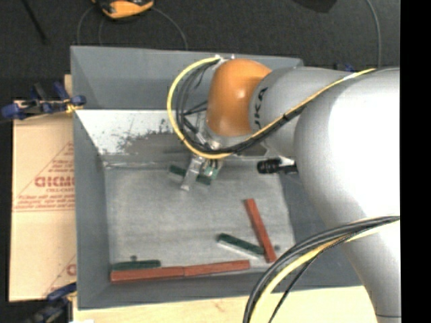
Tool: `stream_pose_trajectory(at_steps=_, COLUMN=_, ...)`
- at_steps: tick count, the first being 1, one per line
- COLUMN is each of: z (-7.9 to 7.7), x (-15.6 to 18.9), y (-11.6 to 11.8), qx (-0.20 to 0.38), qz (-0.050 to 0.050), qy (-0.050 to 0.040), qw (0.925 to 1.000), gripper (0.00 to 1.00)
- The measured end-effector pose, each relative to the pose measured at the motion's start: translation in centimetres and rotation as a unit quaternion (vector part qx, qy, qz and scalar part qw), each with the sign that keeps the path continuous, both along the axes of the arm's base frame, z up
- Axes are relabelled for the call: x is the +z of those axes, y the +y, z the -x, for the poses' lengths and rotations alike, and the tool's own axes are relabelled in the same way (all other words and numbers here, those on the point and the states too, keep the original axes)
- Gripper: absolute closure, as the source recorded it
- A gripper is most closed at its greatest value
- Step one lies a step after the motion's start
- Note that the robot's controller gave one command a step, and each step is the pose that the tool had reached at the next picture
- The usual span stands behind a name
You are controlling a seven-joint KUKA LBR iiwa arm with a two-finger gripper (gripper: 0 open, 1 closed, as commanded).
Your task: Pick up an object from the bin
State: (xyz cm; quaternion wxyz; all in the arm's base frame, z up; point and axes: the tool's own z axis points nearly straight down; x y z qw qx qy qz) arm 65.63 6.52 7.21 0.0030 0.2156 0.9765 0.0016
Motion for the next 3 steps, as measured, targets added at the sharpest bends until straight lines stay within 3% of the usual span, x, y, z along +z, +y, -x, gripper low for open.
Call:
stream_pose_trajectory(at_steps=1, z=-0.2, x=4.0, y=-0.1, qx=0.000, qz=0.000, qy=-0.0009, qw=1.0000, gripper=1.00)
stream_pose_trajectory(at_steps=2, z=-0.1, x=3.1, y=-0.1, qx=0.000, qz=0.001, qy=0.0020, qw=1.0000, gripper=1.00)
stream_pose_trajectory(at_steps=3, z=-0.6, x=12.0, y=-0.2, qx=0.000, qz=0.000, qy=-0.0032, qw=1.0000, gripper=1.00)
